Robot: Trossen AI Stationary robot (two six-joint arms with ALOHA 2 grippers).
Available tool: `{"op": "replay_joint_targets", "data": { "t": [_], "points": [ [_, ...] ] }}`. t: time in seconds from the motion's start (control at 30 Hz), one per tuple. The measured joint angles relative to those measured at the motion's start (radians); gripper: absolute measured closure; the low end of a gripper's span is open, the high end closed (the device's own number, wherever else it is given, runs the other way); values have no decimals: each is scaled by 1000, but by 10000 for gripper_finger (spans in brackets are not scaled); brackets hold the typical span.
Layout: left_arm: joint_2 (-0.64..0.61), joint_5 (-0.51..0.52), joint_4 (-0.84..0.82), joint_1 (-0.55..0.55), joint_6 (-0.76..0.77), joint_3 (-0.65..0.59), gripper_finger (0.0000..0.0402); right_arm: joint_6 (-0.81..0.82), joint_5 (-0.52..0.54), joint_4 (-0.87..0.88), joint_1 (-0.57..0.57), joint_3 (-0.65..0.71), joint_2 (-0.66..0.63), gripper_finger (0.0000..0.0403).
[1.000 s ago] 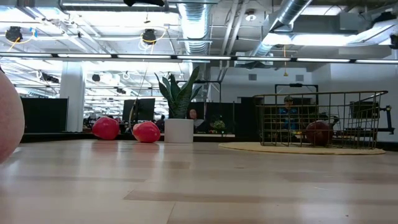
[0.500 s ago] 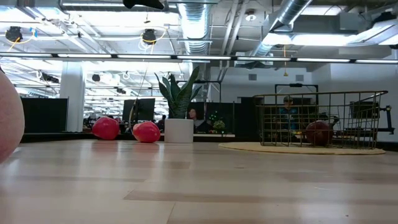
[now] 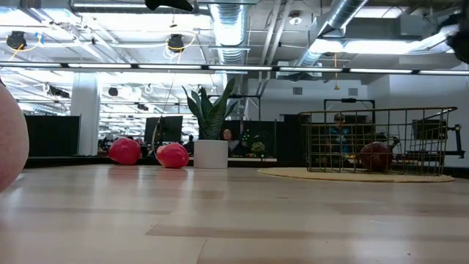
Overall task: Build produce basket
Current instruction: Put the yellow mango into the wire basket
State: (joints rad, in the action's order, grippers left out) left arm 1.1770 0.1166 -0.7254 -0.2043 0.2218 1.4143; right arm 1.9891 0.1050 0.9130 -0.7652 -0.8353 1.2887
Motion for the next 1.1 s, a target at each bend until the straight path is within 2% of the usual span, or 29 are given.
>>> {"op": "replay_joint_targets", "data": {
  "t": [0.13, 0.27, 0.5, 0.83, 1.1],
  "points": [
    [0, 0, 0, 0, 0, 0, 54, -107, 113, 152, 94, -45, -132, 149],
    [0, 0, 0, 0, -1, 0, 54, -292, 201, 273, 245, -98, -257, 149],
    [0, 0, 0, 0, -11, 0, 54, -688, 220, 396, 584, -180, -374, 149],
    [0, 0, 0, 0, -12, 0, 54, -1309, 211, 395, 1006, -246, -337, 148],
    [0, 0, -2, 0, -12, 0, 54, -1725, 212, 373, 1193, -251, -224, 148]
  ]
}}
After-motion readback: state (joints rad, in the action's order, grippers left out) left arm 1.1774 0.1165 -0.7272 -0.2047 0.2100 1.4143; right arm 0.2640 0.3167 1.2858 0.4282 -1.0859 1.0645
